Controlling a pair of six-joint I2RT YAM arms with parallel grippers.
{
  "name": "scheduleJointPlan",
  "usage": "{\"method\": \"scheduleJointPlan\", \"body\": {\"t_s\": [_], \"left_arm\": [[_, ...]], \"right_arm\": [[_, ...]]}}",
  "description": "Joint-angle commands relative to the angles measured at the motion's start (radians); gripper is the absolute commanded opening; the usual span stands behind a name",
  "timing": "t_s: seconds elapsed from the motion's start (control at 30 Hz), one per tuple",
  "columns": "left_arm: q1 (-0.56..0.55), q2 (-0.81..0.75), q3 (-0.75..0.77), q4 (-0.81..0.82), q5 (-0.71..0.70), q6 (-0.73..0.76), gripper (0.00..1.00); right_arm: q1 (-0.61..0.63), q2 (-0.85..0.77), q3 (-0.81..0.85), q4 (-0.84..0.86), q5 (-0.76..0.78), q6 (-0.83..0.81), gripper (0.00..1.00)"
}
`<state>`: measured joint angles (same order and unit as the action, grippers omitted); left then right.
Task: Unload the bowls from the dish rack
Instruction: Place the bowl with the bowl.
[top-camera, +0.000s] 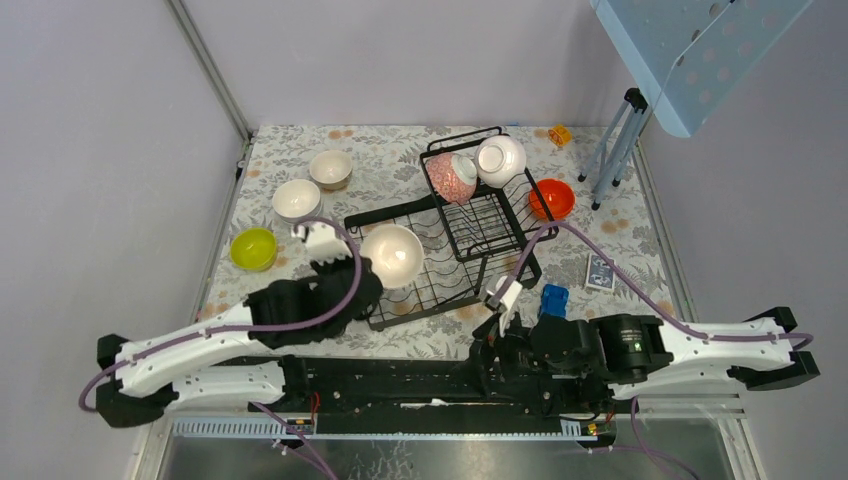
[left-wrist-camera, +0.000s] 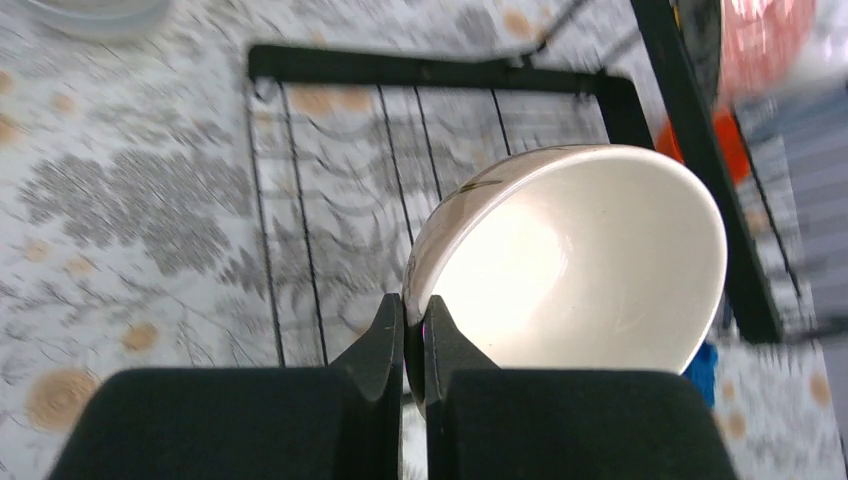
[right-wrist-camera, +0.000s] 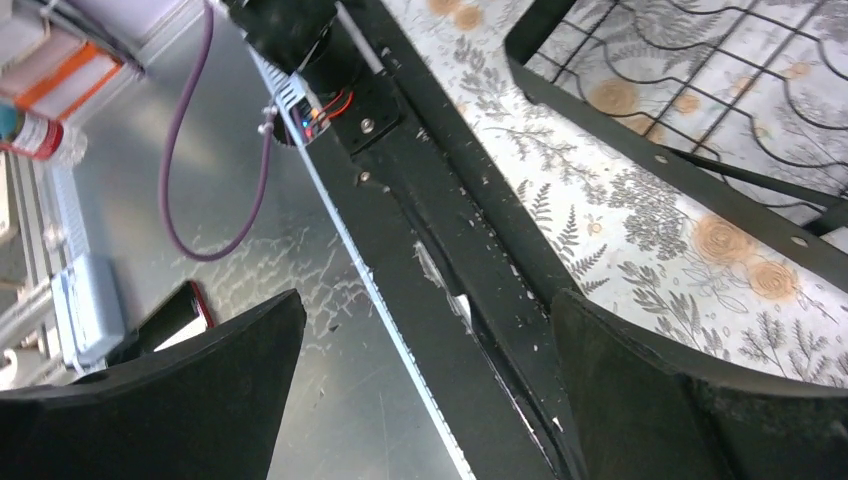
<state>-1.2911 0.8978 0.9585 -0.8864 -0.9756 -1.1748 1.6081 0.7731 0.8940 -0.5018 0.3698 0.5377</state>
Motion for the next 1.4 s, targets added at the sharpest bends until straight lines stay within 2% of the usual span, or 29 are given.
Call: {"method": "scheduleJointPlan", "body": {"t_s": [0.0,0.23,0.4,0.57,0.77,0.93,1.17,1.37], "left_arm": [[0.232,-0.01,0.096,0.206,0.078,0.283,0.0],[0.604,0.196,0.224,0.39,0.357,0.424,0.0],[0.875,0.385,0.304,0.491,0.567,0.37,0.0],[1.02,0.622,0.465,0.514,0.644,0.314,0.0],[1.134,0.816,0.597,0.533,0.704,0.218,0.0],[1.189,0.929,0.683,0.501,0.712,0.135,0.0],[1.228,1.009,0.731,0.488,0.702,0.028,0.0],[1.232,1.09,0.83,0.413,0.68,-0.015,0.0]], "right_arm": [[-0.002,0.039,-0.05,0.141,-0.135,-0.124,1.0],[-0.002,0.13,-0.195,0.314,-0.107,-0.191,1.0],[-0.003,0.132,-0.331,0.464,-0.075,-0.223,1.0],[-0.003,0.096,-0.433,0.546,-0.037,-0.208,1.0],[-0.003,0.023,-0.571,0.65,-0.015,-0.125,1.0],[-0.003,0.043,-0.626,0.705,-0.005,-0.078,1.0],[-0.002,0.137,-0.679,0.809,-0.012,-0.011,1.0],[-0.003,0.153,-0.675,0.811,0.003,-0.006,1.0]]}}
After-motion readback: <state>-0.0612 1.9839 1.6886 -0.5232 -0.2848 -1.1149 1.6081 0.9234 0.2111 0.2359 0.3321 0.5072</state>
